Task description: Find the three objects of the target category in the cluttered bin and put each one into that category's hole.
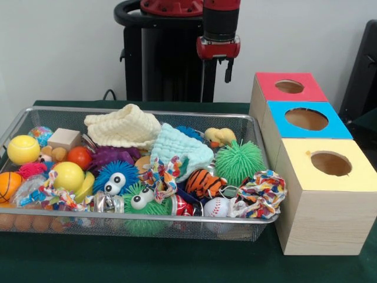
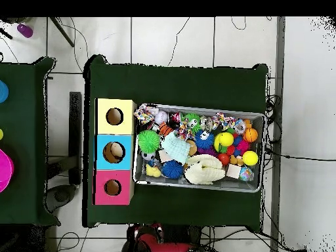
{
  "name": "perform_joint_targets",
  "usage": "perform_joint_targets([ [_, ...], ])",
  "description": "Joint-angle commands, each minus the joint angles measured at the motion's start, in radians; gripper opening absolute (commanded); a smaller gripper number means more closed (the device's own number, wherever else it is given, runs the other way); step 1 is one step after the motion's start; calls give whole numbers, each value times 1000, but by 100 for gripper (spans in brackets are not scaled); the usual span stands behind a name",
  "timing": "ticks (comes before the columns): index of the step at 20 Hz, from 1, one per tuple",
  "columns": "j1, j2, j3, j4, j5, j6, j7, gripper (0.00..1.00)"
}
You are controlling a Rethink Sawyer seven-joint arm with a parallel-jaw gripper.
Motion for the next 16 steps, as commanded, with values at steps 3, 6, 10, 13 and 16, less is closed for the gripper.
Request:
perform_joint_targets([
  [3,54,75,17,-238,212,-139,269,100],
  [6,83,108,10,-252,290,-199,306,100],
  [10,121,156,0,-281,389,-220,321,100],
  [13,145,179,-2,-301,458,-242,326,100],
  [16,158,192,5,-318,513,-261,329,100],
])
